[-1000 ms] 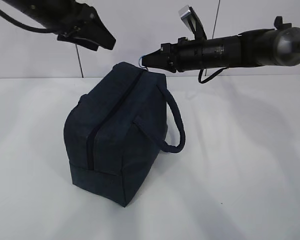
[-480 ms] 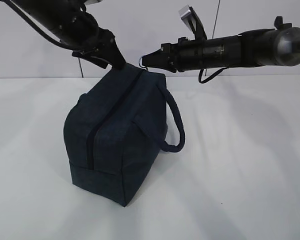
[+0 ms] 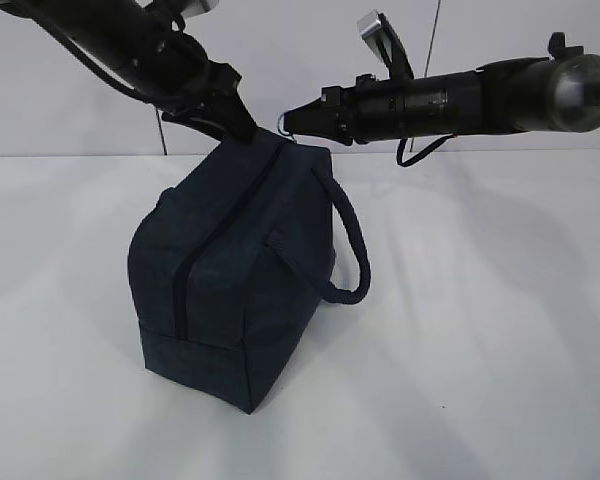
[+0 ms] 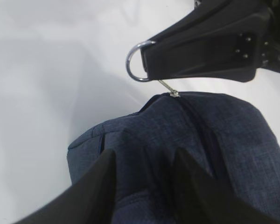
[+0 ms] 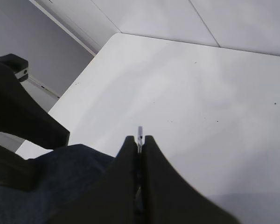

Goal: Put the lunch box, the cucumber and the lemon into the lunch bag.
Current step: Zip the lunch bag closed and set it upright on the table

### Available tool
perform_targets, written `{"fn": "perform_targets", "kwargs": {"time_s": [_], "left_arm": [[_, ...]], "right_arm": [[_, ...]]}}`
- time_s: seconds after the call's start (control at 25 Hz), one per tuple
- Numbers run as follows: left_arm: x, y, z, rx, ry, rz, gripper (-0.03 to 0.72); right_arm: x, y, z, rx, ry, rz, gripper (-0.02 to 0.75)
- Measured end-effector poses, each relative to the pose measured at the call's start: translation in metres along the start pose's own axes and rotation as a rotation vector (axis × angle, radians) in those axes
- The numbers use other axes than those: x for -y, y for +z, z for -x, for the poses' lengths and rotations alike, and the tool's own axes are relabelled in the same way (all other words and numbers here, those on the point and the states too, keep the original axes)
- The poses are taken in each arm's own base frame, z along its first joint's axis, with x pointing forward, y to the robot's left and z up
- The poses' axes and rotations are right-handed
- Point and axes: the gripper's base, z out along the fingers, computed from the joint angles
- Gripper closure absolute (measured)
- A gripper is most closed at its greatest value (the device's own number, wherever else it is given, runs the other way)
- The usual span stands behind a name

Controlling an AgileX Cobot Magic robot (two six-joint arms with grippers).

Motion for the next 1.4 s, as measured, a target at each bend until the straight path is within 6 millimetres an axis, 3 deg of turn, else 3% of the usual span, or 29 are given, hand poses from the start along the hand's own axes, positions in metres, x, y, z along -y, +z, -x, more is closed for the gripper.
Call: {"fn": "perform_targets", "kwargs": {"time_s": [0.16, 0.32, 0.4, 1.4], "left_arm": [[-0.002, 0.005, -0.002, -0.013, -0.012, -0.013, 0.463], [-0.001, 0.005, -0.002, -0.016, -0.013, -0.018, 0.629], [0.0, 0.004, 0.0, -0.015, -0.007, -0.02, 0.665], [0.023, -0.027, 0.016, 0.006, 0.165, -0.08, 0.671]], "right_arm": [[0.0, 0.0, 0.0, 0.0, 0.0, 0.0, 0.73], [0.0, 0.0, 0.0, 0.0, 0.0, 0.0, 0.73], [0.0, 0.0, 0.0, 0.0, 0.0, 0.0, 0.73], [-0.001, 0.0, 0.001, 0.008, 0.039, 0.006, 0.73]]}}
